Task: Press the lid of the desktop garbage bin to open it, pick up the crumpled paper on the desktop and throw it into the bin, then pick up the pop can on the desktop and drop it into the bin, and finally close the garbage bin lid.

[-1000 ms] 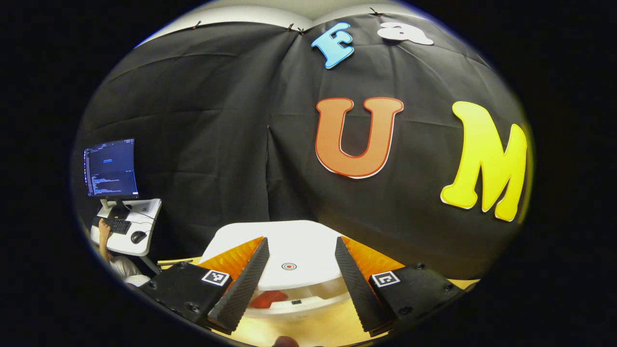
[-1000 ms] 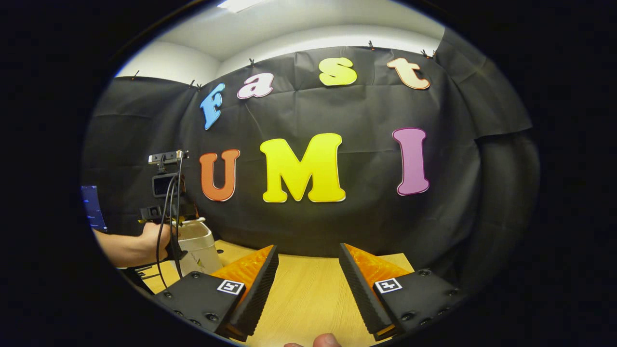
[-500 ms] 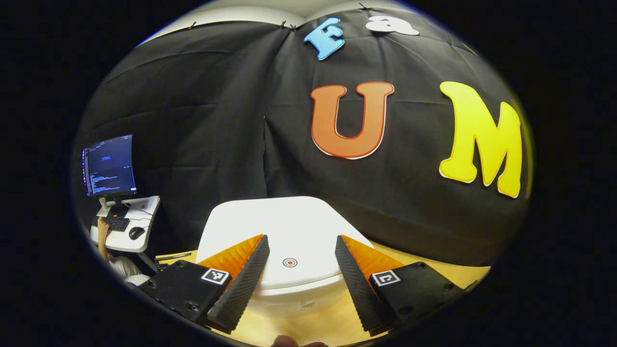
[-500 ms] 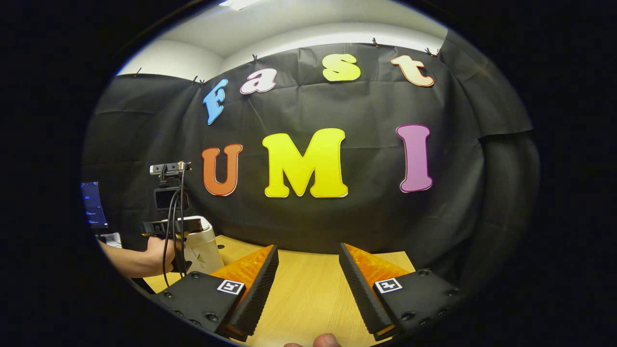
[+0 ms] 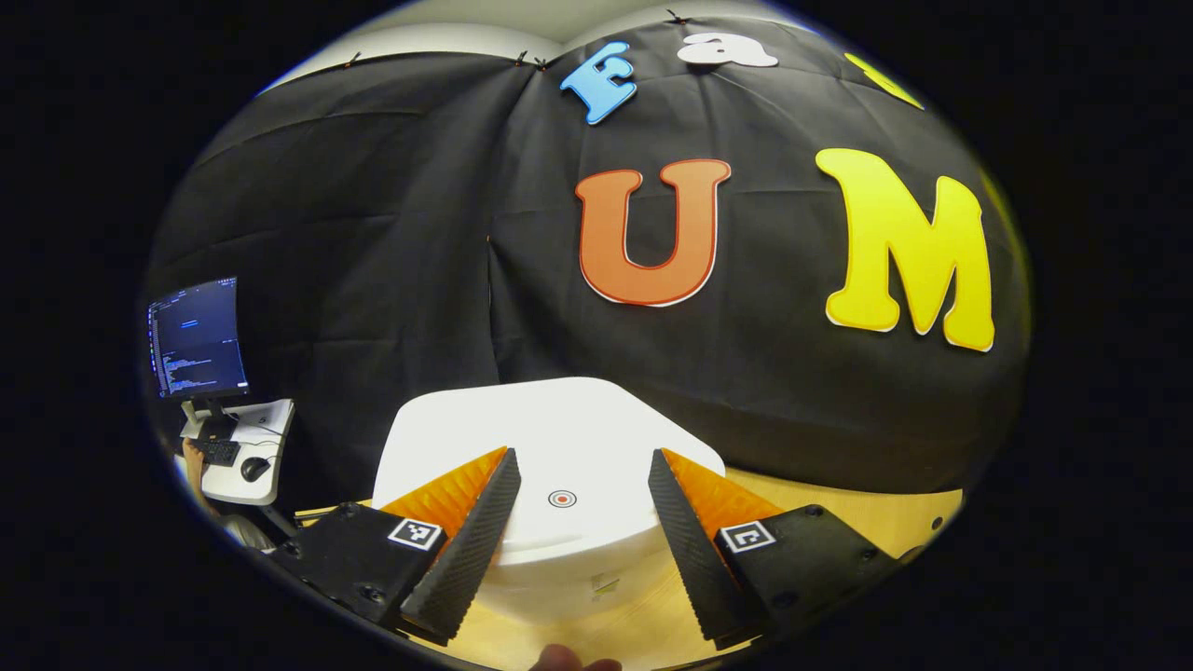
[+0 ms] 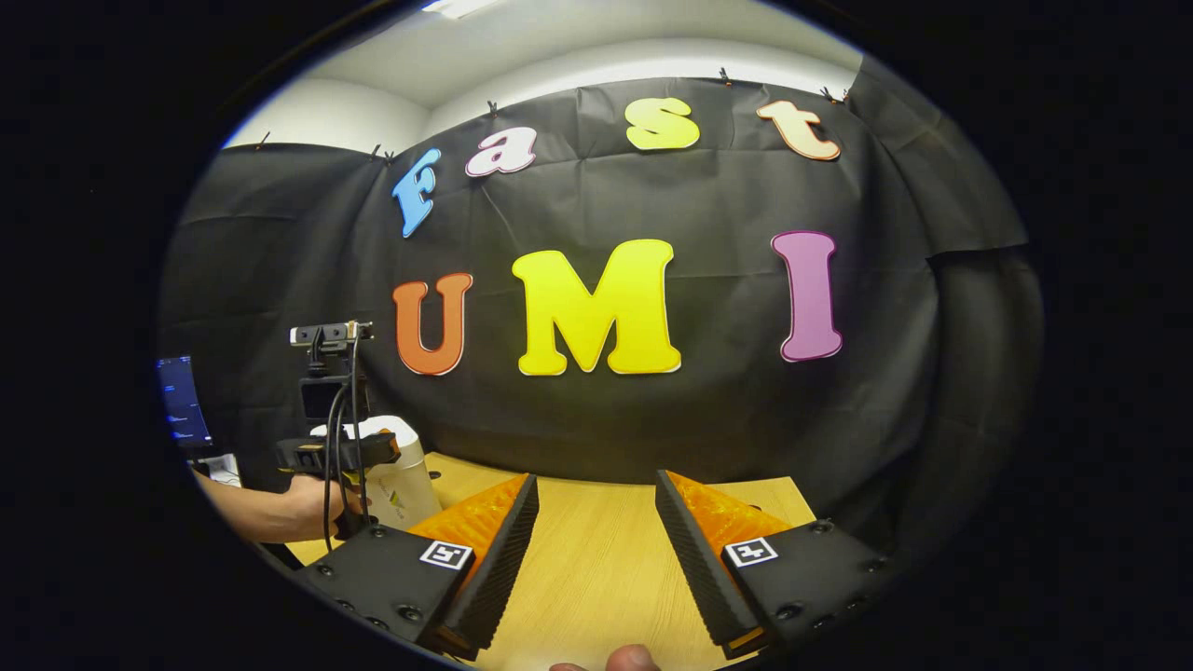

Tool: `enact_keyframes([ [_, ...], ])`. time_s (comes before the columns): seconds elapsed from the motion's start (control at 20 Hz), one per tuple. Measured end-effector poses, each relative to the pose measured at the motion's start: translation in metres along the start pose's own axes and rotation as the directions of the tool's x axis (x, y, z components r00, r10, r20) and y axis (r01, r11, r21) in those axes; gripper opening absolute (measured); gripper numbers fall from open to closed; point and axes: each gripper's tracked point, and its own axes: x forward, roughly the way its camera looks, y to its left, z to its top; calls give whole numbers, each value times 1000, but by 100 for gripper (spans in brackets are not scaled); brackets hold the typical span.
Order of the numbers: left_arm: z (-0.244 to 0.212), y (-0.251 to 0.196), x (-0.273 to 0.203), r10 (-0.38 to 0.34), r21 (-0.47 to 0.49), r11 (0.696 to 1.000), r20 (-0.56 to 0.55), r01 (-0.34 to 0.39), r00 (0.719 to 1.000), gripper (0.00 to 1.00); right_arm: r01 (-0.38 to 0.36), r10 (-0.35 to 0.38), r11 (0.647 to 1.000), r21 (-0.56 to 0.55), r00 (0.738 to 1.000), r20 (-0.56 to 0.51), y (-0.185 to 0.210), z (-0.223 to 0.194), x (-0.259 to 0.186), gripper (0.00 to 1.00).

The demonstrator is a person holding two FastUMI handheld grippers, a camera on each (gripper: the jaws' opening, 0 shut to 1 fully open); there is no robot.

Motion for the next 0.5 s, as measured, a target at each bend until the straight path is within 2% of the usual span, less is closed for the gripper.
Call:
enact_keyframes([
  [0.3, 9, -1, -8, -110, 17, 994, 39, 110, 993, 92, 51, -52, 999, 5, 997, 55, 6, 17, 7, 83],
  [0.4, 26, -5, -16, -155, 32, 988, 74, 153, 985, 92, 68, -68, 998, 0, 995, 70, 11, 21, 8, 83],
  [0.5, 45, -12, -33, -230, 58, 973, 114, 225, 966, 92, 81, -80, 997, -10, 993, 87, 18, 27, 8, 83],
])
